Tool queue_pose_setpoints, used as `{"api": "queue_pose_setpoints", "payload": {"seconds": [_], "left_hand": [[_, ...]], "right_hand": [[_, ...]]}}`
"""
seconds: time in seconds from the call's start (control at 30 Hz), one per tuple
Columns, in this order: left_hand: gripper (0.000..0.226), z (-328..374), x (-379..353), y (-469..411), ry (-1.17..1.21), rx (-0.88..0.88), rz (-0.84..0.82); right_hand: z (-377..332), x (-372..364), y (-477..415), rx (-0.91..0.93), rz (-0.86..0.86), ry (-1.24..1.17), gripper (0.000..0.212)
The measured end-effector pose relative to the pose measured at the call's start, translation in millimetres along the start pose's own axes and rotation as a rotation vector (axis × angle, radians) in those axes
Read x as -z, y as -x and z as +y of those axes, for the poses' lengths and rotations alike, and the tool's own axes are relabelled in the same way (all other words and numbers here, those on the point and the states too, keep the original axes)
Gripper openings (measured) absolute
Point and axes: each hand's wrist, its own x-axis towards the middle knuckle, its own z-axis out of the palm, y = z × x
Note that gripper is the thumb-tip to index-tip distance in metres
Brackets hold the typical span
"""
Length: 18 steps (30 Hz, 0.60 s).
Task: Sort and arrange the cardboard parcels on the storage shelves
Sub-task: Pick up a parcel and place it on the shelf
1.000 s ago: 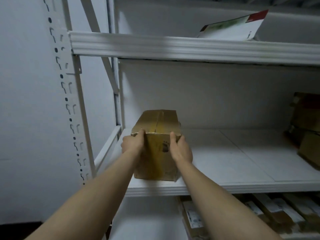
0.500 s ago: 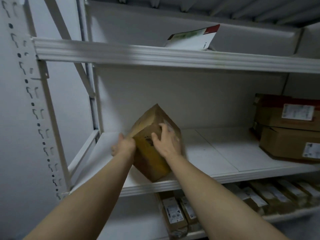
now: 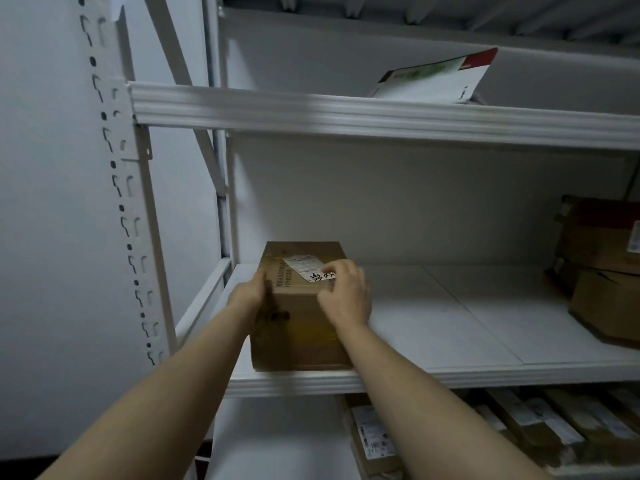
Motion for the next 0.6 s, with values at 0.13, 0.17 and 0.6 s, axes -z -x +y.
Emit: {"api": "queue_pose_setpoints", "payload": {"seconds": [0.13,0.17,0.6], "left_hand": [[0.042,-1.9,3.6,-16.5,-0.072,-0.012,0.016],[0.041,-1.2,2.9,-17.5,-0.077,-0.009,-0.003],[0.023,-13.9,-24.5,13.1,-0.008,-0.005,-0.05]], "right_hand": [[14.3,-1.9,-12.2,-0.381,0.154,-0.036,0.053],[18.5,-2.2,-15.2,-0.496,0.089,-0.094,0.063],[54.3,24.9,7.9,-0.668,-0.001,-0.37,0.037]]}}
